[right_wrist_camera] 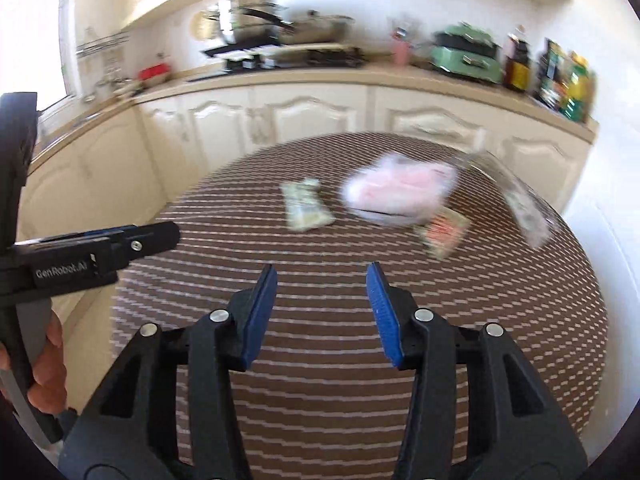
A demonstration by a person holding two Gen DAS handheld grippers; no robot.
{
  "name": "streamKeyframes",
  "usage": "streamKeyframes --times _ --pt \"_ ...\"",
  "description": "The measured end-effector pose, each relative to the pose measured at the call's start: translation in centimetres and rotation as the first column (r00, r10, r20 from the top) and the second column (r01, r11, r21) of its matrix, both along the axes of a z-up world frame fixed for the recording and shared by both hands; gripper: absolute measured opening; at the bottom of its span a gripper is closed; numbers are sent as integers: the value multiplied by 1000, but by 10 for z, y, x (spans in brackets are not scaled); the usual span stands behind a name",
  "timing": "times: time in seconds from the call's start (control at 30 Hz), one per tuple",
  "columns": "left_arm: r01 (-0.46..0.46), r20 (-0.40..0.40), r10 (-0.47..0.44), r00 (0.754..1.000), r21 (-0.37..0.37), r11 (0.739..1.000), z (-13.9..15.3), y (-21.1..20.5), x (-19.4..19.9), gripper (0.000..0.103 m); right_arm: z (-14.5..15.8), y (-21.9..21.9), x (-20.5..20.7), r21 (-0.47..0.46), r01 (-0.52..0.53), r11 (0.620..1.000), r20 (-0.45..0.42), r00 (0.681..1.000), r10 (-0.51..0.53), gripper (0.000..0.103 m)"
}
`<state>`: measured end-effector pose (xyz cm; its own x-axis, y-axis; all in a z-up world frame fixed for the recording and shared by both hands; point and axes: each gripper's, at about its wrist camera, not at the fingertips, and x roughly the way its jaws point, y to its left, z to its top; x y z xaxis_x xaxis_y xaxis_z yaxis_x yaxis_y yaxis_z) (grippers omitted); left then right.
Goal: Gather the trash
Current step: 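Move both open tools back over the table of trash, then grasp the red-white checkered packet with the right tool while the left grasps the paper wrapper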
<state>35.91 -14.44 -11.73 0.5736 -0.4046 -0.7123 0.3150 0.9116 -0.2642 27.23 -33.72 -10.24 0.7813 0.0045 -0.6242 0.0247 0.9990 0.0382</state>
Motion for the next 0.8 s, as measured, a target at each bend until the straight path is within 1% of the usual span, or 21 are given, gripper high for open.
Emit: streamKeyframes --times 0.13,0.2,0.23,0.33,0.43,0.53,0.67,0.7,0.77,0.8 --pt "16 -45 -14 999 42 999 -11 -39 27 70 -15 -44 20 12 65 998 -55 996 -64 49" --pt "27 -65 -22 998 66 997 -18 -60 42 70 -22 -59 27 30 70 997 -77 995 -68 50" --pt "27 -74 -21 997 79 996 -20 -65 47 70 -26 -65 32 24 78 997 -86 993 -76 50" --pt "1 -96 9 995 111 994 -31 -83 68 70 -31 -75 44 30 91 995 -105 991 -87 50" --pt "-38 -109 51 993 120 992 -41 -93 85 70 -36 -88 61 44 101 994 -127 987 -95 51" --pt "-59 -92 75 993 166 984 -44 -103 97 70 -39 -92 74 47 101 994 -146 985 -93 52" --pt "-55 -73 74 995 228 972 -48 -116 108 69 -40 -95 91 38 111 993 -165 981 -103 53" --pt "-52 -64 70 995 244 968 -47 -118 109 65 -41 -96 96 37 112 993 -169 980 -104 54" --pt "-51 -28 62 998 282 958 -47 -120 106 38 -43 -97 103 29 114 993 -179 978 -107 54" --pt "-47 -26 56 998 280 959 -46 -119 105 34 -45 -98 106 26 114 993 -189 976 -108 54"
